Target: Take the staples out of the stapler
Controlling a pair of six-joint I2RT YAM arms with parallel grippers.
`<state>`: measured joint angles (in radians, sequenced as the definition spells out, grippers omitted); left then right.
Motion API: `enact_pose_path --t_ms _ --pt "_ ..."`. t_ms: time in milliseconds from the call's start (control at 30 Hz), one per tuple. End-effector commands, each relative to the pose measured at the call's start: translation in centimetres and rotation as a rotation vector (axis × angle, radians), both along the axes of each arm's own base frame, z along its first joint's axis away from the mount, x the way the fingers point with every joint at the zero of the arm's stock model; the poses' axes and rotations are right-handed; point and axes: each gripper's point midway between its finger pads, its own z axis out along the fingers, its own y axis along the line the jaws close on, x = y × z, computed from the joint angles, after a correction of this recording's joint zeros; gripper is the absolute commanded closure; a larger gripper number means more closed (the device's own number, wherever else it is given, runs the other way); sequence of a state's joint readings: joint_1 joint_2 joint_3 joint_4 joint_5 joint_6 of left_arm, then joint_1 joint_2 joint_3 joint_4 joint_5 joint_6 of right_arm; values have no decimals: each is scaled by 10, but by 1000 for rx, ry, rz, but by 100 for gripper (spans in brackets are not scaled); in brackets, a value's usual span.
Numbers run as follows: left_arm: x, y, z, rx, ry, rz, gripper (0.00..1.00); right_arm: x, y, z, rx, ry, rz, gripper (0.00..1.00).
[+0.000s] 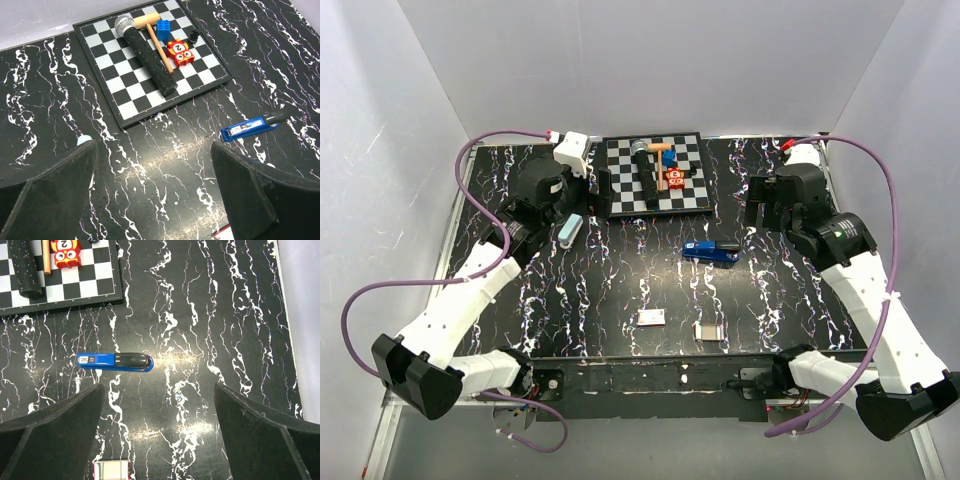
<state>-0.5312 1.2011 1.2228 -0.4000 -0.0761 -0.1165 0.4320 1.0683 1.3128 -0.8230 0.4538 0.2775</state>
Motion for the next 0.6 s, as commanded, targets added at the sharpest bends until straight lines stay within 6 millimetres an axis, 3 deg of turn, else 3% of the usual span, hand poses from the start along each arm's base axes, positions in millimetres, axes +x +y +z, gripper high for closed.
enact_pose_path --t_ms 0,100,233,567 --pt "-7 9 5 4 -10 22 2 -2 -7 12 -29 -24 -6 2" --pt "-9 12 5 7 -7 29 2 -5 -7 16 -30 -34 20 2" --pt "-9 17 2 22 13 55 2 -11 12 20 16 -32 137 4" --pt "-10 56 -29 147 101 248 2 -27 57 1 132 97 355 9"
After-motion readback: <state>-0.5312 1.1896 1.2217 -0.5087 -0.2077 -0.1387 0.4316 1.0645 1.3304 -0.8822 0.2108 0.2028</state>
